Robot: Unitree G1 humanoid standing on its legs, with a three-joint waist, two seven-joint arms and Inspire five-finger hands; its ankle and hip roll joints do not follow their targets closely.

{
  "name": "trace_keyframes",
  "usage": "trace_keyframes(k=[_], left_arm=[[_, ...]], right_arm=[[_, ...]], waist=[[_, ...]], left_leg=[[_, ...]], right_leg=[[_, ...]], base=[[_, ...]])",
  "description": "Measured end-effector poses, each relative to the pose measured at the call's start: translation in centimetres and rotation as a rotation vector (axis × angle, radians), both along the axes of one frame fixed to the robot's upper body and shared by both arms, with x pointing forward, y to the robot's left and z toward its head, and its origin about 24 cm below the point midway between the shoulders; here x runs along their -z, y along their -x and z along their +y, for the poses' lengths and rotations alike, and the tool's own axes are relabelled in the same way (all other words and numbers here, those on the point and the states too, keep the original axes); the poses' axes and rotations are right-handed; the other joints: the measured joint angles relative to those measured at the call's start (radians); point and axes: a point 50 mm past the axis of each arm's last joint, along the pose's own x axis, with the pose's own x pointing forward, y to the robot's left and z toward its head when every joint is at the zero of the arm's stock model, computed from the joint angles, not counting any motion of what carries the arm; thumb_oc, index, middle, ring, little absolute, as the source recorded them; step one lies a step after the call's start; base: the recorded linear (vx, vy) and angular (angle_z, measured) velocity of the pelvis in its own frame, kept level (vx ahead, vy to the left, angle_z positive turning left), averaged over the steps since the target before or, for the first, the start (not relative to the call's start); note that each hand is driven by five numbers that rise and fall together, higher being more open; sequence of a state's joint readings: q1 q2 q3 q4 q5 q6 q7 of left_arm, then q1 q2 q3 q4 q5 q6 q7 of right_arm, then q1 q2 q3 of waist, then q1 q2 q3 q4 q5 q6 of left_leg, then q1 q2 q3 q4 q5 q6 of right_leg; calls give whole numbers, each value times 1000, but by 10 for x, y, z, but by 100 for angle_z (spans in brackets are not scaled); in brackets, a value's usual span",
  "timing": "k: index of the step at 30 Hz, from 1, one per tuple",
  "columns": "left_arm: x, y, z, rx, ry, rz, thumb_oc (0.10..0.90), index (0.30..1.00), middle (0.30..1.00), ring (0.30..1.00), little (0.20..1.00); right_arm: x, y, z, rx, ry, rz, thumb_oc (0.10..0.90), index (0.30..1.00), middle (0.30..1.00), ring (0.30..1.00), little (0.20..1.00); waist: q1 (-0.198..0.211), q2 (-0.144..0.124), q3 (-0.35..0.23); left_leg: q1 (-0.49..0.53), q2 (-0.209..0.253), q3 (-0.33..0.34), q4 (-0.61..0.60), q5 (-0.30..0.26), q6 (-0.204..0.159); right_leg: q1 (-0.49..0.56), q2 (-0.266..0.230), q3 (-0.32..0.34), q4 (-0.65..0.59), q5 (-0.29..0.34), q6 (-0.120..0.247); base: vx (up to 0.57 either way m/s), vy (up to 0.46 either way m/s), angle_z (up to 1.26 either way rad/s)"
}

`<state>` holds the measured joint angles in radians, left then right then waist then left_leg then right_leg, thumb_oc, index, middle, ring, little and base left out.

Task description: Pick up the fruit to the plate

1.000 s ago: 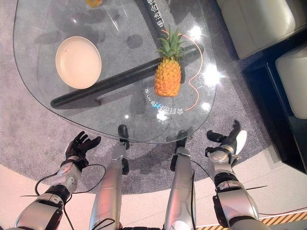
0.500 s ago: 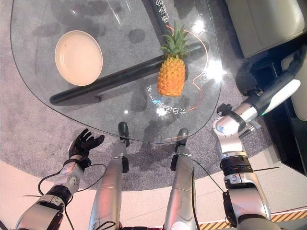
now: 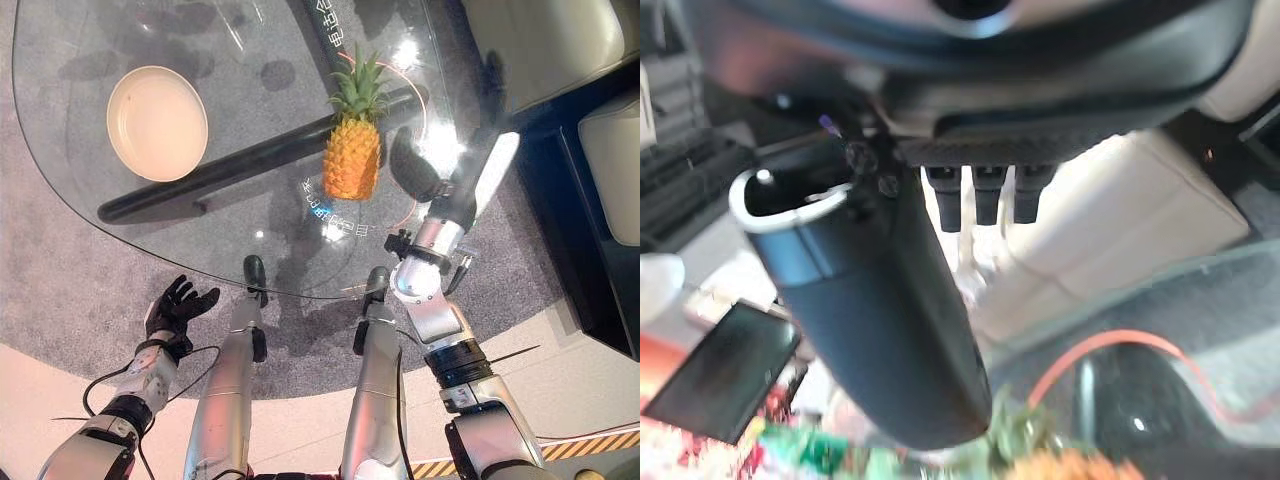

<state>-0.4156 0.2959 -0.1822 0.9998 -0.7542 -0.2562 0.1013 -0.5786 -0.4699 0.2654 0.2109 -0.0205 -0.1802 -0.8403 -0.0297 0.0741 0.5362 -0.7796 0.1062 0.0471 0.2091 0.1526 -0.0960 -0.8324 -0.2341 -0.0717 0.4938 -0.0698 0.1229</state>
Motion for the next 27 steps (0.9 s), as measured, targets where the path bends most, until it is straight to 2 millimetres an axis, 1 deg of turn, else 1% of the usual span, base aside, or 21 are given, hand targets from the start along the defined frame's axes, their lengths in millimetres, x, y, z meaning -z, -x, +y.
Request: trace_keyframes(k=[5, 9, 13, 20, 27], left_arm=[[2, 0, -6, 9, 14, 3, 800, 900, 900, 900, 900], [2, 0, -7, 9, 14, 4, 800, 900, 900, 900, 900], [3, 0, -10, 12, 23, 6, 800, 900, 900, 900, 900], [5, 1, -17, 23, 34, 6, 800, 900, 900, 900, 900], [6, 1, -20, 37, 27, 10, 800, 900, 900, 900, 900]], right_arm=[[7, -3, 12, -68, 47, 65, 800, 900, 900, 900, 900], [12, -5, 18, -104, 62, 117, 800, 900, 900, 900, 900], [16, -5, 23, -115, 77, 151, 800, 900, 900, 900, 900], [10, -6, 30, -155, 4, 162, 800, 900, 900, 900, 900], [19, -7, 36, -188, -66, 228, 800, 900, 900, 900, 900]], waist=[[1, 0, 0], [4, 1, 0], [22, 3, -1], [27, 5, -1], [27, 5, -1]], left_leg=[[6, -4, 4, -2, 0, 1], [13, -7, 10, -10, -2, 5], [29, -10, 27, -18, 3, 4], [29, -11, 26, -18, 3, 4], [30, -11, 27, -17, 3, 4]], right_leg=[[0, -6, 1, 5, -2, 2], [-1, -9, 7, 5, -4, 3], [-2, -10, 25, 7, -5, 4], [0, -10, 24, 10, -5, 5], [0, -11, 24, 13, -5, 5]], base=[[0, 0, 0], [0, 0, 0], [17, 14, -7], [0, 0, 0], [0, 0, 0]])
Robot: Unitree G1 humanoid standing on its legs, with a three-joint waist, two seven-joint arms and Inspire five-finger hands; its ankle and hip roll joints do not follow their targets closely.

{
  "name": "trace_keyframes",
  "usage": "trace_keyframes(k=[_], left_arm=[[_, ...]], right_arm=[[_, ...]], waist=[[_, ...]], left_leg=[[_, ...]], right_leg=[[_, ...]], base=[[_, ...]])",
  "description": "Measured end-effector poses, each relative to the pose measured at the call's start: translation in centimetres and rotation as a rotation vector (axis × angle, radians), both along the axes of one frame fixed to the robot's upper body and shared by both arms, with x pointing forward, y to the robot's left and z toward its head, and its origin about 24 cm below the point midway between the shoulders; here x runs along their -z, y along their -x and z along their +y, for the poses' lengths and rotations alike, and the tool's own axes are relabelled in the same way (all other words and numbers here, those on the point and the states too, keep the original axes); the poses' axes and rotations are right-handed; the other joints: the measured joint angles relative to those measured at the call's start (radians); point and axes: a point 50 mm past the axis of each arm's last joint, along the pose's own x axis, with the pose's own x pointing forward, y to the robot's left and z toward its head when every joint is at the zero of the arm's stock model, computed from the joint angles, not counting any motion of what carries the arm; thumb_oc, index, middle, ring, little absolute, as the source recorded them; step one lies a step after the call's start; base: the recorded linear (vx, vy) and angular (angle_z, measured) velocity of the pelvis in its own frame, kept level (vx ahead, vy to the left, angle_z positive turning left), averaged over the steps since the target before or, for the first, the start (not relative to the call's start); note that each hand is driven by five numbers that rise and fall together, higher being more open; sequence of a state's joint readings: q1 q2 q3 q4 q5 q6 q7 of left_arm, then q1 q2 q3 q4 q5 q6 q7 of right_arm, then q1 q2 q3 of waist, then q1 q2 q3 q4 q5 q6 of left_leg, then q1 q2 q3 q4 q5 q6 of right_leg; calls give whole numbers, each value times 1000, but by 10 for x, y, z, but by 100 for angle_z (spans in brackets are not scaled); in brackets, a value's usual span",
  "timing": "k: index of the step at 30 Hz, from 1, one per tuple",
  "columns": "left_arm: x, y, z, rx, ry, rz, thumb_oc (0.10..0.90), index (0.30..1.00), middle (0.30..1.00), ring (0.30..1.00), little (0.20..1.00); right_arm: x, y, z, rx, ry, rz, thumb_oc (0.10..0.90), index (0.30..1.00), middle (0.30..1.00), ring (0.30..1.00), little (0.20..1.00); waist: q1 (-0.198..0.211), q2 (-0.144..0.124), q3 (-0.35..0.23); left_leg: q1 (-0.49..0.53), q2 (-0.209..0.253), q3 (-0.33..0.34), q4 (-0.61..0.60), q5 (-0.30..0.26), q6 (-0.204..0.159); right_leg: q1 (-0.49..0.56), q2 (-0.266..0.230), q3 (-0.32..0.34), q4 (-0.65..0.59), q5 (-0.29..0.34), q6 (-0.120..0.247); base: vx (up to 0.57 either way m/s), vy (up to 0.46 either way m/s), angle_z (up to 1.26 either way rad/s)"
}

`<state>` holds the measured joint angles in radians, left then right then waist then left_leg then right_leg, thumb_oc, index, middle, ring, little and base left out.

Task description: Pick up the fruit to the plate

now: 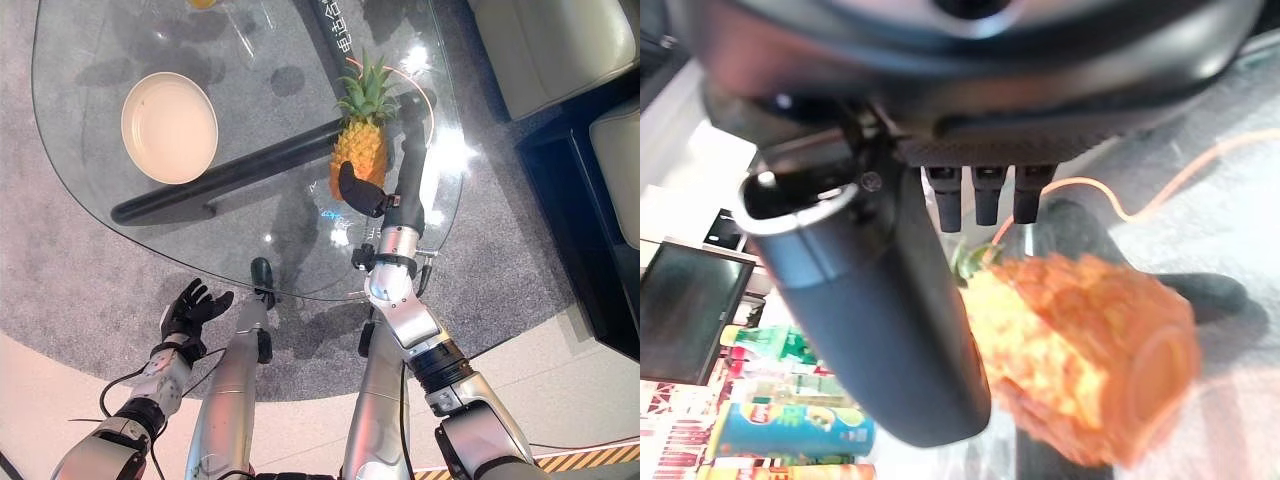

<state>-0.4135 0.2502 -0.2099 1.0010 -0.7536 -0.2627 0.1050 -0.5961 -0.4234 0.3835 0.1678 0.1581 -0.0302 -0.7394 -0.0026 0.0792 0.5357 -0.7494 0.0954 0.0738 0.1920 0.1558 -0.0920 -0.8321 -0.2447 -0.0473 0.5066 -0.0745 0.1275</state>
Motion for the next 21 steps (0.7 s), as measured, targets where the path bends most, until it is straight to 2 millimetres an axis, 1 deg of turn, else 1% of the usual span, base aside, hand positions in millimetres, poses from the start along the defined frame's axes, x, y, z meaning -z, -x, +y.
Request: trace_keyframes(k=[4, 8, 21], left_arm=[[1, 1, -2, 9, -4, 5, 800, 900, 900, 900, 900], [1, 1, -2, -1, -6, 9, 800, 900, 900, 900, 900], [2, 1, -4, 0, -4, 13, 800, 900, 900, 900, 900]], right_arm=[[7, -1, 5, -29, -73, 56, 800, 900, 900, 900, 900], [10, 0, 11, -39, -97, 70, 800, 900, 900, 900, 900], [13, 0, 13, -41, -150, 98, 800, 900, 900, 900, 900]], waist=[[0, 0, 0], [-1, 0, 0], [-1, 1, 0]], left_leg=[[2, 0, 0, 0, 0, 0], [3, 0, 0, 0, 1, 0], [5, 0, -1, 0, 3, 1]], right_leg=[[0, 0, 0, 3, 0, 0], [0, 0, 1, 7, 0, 0], [-1, 0, 1, 14, -1, -1]], base=[[0, 0, 0], [0, 0, 0], [0, 0, 0]])
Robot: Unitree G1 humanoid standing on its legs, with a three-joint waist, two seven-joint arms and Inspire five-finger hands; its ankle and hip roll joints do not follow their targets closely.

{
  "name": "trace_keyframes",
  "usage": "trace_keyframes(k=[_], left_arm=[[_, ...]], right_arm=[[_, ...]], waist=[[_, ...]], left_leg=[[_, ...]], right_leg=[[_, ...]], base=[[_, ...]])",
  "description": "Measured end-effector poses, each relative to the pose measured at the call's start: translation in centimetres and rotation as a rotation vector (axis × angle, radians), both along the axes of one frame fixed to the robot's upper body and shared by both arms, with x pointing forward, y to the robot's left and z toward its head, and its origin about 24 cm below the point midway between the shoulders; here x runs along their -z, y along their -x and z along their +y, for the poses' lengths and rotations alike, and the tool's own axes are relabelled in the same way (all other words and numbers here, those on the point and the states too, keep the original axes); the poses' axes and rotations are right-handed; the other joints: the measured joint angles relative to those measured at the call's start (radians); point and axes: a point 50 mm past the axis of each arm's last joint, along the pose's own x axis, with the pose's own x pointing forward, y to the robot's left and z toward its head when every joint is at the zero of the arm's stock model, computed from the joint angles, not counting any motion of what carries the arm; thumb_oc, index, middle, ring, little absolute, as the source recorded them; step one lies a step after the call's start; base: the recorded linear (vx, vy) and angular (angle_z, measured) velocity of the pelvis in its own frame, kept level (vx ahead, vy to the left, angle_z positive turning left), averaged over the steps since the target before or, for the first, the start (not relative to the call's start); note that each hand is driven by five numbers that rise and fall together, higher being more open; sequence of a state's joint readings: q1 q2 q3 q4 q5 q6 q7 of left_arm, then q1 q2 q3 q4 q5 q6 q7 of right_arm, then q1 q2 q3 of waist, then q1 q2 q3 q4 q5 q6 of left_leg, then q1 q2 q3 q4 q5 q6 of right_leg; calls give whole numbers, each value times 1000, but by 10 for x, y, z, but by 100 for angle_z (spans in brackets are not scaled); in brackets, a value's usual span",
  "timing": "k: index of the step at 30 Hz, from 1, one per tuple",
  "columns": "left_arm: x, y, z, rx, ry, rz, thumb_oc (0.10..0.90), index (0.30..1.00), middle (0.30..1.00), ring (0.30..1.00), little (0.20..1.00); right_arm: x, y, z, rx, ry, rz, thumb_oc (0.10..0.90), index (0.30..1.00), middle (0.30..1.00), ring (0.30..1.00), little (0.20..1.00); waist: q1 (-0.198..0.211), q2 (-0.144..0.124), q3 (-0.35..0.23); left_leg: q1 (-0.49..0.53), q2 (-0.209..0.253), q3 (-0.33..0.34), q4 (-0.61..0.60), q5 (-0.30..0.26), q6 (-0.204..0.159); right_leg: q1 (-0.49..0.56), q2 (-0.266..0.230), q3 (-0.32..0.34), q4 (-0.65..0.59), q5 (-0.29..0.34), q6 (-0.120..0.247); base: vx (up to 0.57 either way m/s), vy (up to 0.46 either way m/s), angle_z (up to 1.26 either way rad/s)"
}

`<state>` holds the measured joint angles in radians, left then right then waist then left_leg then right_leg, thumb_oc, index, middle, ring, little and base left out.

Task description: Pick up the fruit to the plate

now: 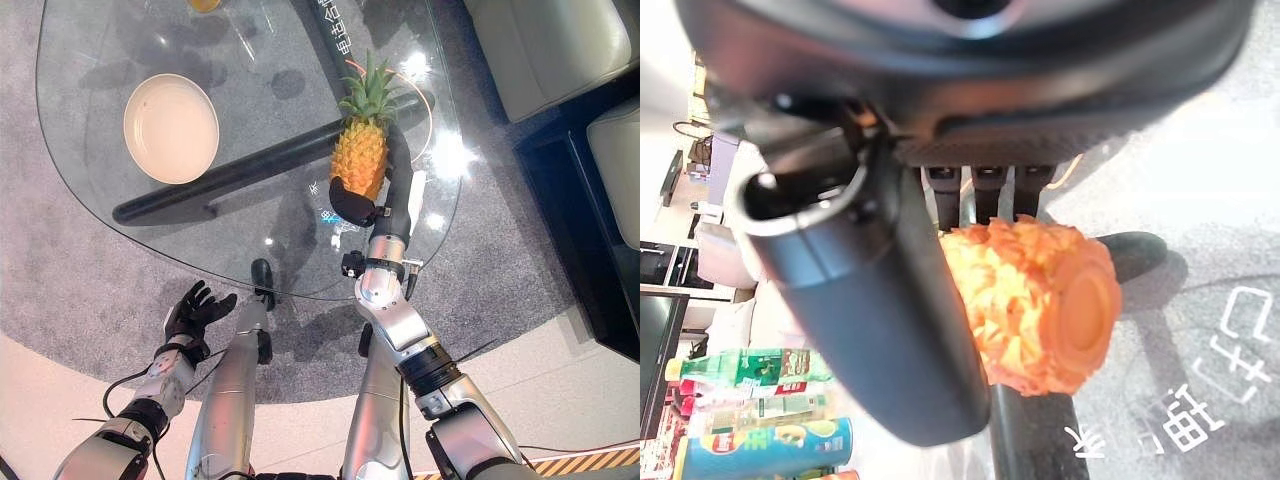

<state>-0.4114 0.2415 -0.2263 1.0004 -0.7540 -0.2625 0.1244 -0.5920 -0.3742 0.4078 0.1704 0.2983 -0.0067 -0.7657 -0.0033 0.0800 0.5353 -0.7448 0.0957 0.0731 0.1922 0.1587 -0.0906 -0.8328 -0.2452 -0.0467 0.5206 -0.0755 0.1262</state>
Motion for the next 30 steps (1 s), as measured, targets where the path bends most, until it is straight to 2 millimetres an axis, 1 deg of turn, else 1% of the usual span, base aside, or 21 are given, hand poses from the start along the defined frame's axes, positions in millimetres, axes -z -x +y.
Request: trace_keyframes(k=[11, 23, 26, 30], left_arm=[[1, 0, -1, -4, -8, 7, 800, 900, 900, 900, 900], [2, 1, -7, 21, -11, 14, 800, 900, 900, 900, 900], [3, 1, -8, 22, -9, 14, 800, 900, 900, 900, 900], [3, 1, -11, 24, -3, 15, 800, 900, 900, 900, 900]], right_arm=[[-1, -4, 4, 9, -56, 34, 800, 900, 900, 900, 900], [-4, -8, 4, 40, -43, 52, 800, 900, 900, 900, 900], [-5, -11, 4, 64, -26, 65, 800, 900, 900, 900, 900], [0, -14, 3, 80, -3, 99, 800, 900, 900, 900, 900]], waist=[[0, 0, 0], [1, 6, -1], [3, 8, -1], [8, 15, -1]], left_leg=[[10, 0, 0, 0, 0, 0], [10, 2, -2, -1, 1, -1], [10, 2, -3, -1, 1, -2], [10, 2, -3, -3, 0, 0]], right_leg=[[8, 0, 0, 1, -4, -1], [6, 0, -1, 9, -13, -3], [5, 0, -1, 15, -15, -4], [1, 0, -1, 17, -19, -5]], base=[[0, 0, 0], [0, 0, 0], [0, 0, 0], [0, 0, 0]])
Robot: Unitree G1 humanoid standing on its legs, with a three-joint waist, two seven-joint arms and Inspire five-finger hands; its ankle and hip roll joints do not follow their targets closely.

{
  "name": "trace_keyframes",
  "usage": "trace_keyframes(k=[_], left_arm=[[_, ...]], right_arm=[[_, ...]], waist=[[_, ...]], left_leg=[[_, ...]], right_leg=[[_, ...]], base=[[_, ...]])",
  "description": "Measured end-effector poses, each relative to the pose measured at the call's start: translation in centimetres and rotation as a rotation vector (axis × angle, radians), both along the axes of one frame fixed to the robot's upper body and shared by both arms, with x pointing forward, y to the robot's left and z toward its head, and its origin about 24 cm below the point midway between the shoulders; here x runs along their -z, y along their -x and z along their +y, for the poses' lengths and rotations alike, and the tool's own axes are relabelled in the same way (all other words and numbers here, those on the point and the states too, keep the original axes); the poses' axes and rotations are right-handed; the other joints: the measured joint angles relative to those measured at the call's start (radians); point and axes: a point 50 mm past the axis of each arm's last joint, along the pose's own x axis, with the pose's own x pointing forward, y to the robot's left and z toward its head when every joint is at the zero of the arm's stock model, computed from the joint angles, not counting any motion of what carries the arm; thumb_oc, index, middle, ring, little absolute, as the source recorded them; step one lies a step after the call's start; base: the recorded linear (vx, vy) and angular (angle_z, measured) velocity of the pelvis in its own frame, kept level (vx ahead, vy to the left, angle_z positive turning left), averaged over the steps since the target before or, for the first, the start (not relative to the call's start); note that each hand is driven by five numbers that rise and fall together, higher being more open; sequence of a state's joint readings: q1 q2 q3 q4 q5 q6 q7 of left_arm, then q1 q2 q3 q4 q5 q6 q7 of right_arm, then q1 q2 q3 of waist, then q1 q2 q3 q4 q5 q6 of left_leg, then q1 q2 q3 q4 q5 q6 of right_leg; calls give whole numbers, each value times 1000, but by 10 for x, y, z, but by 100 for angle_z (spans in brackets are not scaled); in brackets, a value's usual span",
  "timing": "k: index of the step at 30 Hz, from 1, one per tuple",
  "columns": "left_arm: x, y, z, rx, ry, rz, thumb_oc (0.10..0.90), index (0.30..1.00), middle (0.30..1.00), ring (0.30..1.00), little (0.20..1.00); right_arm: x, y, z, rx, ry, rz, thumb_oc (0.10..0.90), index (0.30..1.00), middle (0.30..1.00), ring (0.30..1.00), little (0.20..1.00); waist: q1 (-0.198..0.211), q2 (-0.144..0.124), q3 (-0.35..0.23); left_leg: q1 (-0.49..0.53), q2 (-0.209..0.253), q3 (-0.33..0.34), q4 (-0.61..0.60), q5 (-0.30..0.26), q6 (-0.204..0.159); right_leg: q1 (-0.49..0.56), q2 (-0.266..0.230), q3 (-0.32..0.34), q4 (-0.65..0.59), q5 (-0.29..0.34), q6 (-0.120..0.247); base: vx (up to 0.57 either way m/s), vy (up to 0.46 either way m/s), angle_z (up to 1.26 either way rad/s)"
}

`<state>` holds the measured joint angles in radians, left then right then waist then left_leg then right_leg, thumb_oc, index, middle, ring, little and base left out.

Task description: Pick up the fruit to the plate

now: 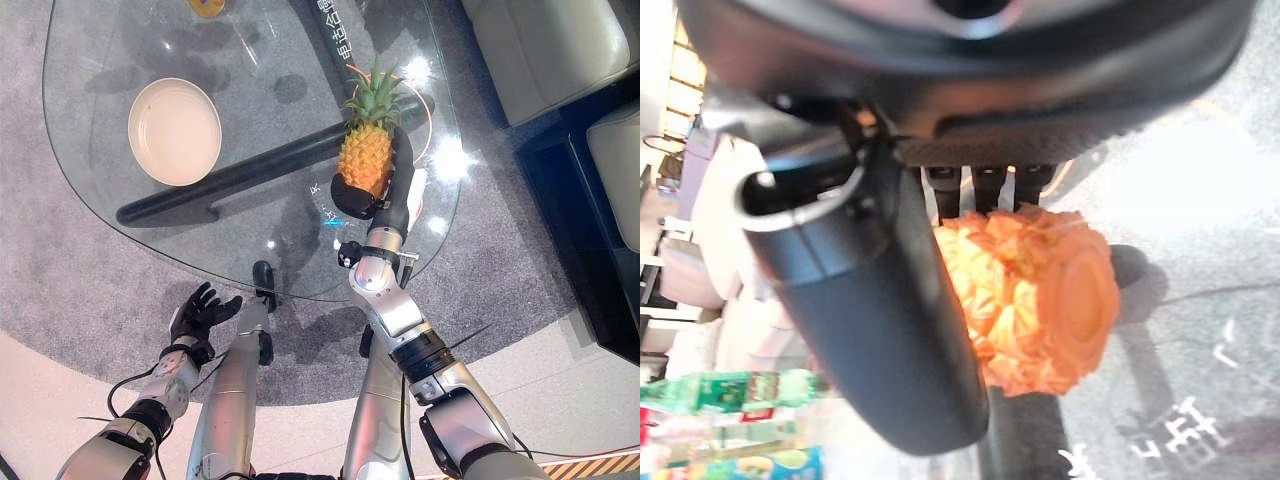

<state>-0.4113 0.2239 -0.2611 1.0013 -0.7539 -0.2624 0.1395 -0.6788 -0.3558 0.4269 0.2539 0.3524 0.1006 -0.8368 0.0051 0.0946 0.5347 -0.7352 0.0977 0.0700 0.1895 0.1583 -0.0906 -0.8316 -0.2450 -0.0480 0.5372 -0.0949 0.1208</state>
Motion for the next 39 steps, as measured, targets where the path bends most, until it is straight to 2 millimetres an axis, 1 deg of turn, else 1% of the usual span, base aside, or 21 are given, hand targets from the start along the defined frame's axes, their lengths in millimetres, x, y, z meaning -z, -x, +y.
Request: trace_keyframes(k=[11, 23, 24, 25, 26, 39], left_arm=[[1, 0, -2, 4, 4, 1, 800, 900, 900, 900, 900], [1, 0, -2, 4, 4, 2, 800, 900, 900, 900, 900], [1, 0, -2, 5, 4, 2, 800, 900, 900, 900, 900], [1, 0, -2, 5, 4, 2, 800, 900, 900, 900, 900], [1, 0, -2, 5, 4, 2, 800, 900, 900, 900, 900], [1, 0, -5, 10, 6, 3, 800, 900, 900, 900, 900]], right_arm=[[1, 1, 3, 43, -9, -7, 800, 900, 900, 900, 900], [1, -3, 2, 56, -5, -5, 800, 900, 900, 900, 900], [1, -3, 2, 56, -5, -5, 594, 724, 724, 724, 694], [1, -3, 2, 56, -6, -3, 204, 389, 389, 389, 304], [1, -3, 2, 57, -5, -2, 100, 300, 300, 300, 200], [-1, -6, -2, 81, 3, -6, 100, 300, 300, 300, 200]], waist=[[8, 3, 0], [16, 3, 0], [16, 3, 0], [16, 3, 0], [16, 3, 0], [12, 3, 0]], left_leg=[[0, 0, 0, 0, 2, -3], [0, 0, -2, 0, 2, -4], [0, 0, -2, 0, 2, -4], [0, 0, -2, 0, 2, -4], [0, 0, -2, 0, 2, -4], [-2, 0, -4, 0, 3, -4]], right_leg=[[-1, 0, 0, 1, -2, 0], [0, 0, -1, 3, -2, 0], [0, 0, -1, 3, -2, 0], [0, 0, -1, 3, -3, 0], [0, 0, -1, 3, -3, 0], [-1, 0, -2, 3, -5, -4]], base=[[0, 0, 0], [0, 0, 0], [0, 0, 0], [0, 0, 0], [0, 0, 0], [0, 0, 0]])
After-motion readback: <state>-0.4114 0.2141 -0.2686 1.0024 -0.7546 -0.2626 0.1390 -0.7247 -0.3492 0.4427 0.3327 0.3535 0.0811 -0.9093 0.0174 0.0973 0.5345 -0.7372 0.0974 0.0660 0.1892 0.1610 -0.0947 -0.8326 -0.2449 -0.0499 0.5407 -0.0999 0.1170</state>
